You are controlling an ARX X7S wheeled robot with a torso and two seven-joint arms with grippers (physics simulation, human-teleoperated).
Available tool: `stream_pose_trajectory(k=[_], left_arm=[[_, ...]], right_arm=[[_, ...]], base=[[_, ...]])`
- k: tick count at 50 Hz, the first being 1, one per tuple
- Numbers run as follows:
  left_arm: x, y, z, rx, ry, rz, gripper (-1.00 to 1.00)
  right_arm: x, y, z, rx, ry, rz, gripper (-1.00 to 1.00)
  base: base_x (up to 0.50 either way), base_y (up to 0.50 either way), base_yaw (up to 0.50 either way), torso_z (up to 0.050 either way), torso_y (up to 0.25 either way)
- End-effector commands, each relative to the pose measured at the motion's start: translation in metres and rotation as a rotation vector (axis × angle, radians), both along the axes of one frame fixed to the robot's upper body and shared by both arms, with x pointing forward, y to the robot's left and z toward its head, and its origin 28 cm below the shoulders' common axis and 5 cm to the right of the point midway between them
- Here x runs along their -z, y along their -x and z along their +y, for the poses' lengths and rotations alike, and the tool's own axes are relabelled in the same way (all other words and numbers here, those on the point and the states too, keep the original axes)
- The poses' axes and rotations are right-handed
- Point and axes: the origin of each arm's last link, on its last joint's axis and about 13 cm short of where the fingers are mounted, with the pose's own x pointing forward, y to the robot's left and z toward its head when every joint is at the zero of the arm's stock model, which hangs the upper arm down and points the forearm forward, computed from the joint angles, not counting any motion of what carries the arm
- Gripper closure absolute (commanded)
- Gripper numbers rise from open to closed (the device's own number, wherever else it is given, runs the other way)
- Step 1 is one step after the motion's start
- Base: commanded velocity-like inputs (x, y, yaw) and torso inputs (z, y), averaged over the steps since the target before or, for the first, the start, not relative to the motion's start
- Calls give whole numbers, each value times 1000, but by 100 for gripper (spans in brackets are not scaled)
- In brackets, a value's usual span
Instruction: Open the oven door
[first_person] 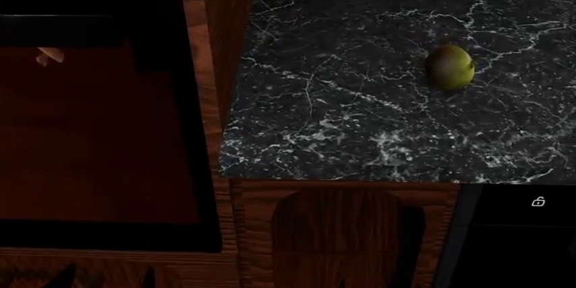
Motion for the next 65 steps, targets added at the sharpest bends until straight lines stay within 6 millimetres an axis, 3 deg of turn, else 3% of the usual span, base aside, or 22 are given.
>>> stream_pose_trajectory(k=[1,14,27,39,54,65], left_arm=[[-12,4,8,-15,-126,0,-100],[-49,22,32,36,-481,-17,-100],[-86,25,57,99,-780,-9,-100],[-105,25,79,117,-892,23,-100],[-148,12,111,97,-980,14,-100],[-169,-1,119,114,-1081,5,-100]], right_arm=[[0,2,1,-5,-12,-2,-100],[0,2,2,-7,-25,-5,-100],[-2,2,2,-9,-30,-6,-100],[1,1,2,-10,-34,-6,-100],[-1,2,2,-9,-30,-7,-100],[-2,3,2,-8,-28,-8,-100]], base=[[0,0,0,0,0],[0,0,0,0,0],[0,0,0,0,0],[0,0,0,0,0],[0,0,0,0,0],[0,0,0,0,0]])
